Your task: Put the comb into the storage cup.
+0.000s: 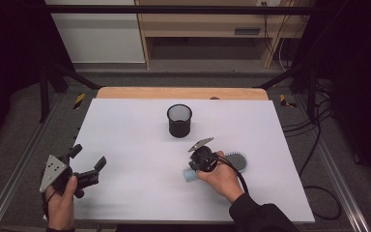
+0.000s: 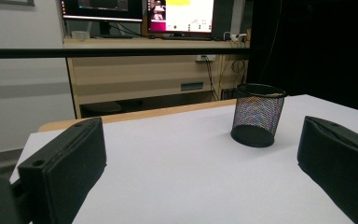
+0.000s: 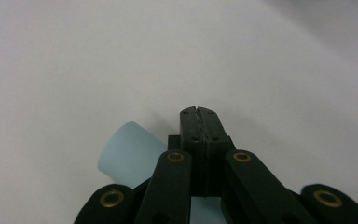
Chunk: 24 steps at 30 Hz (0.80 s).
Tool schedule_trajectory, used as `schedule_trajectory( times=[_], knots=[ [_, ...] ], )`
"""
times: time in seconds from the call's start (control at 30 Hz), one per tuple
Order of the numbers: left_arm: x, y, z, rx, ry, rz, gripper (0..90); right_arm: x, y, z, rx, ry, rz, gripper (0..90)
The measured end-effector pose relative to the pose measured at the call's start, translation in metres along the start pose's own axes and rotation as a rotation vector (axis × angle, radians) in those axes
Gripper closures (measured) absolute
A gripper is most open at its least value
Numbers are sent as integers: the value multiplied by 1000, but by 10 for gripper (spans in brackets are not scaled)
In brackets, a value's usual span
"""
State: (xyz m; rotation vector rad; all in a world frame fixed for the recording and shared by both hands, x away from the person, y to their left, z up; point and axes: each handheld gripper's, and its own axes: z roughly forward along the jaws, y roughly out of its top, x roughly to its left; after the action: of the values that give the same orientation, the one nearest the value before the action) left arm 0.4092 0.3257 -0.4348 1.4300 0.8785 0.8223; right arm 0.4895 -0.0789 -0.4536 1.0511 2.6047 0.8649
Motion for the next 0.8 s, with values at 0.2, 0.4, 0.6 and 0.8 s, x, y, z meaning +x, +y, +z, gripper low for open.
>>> schedule_trajectory(
  times=[0.2, 0.4, 0.6, 0.8],
  knots=[
    [0, 0, 0, 0, -1, -1, 12, 7, -12, -7, 15, 37, -1, 900],
    [-1, -1, 1, 5, -3, 1, 12, 12, -25, -16, 48, 57, -14, 900],
    [-1, -1, 1, 7, -2, 1, 12, 14, -44, -30, 78, 62, -19, 900],
    [-1, -1, 1, 10, -4, 2, 12, 14, -60, -44, 109, 43, -46, 900]
  ],
)
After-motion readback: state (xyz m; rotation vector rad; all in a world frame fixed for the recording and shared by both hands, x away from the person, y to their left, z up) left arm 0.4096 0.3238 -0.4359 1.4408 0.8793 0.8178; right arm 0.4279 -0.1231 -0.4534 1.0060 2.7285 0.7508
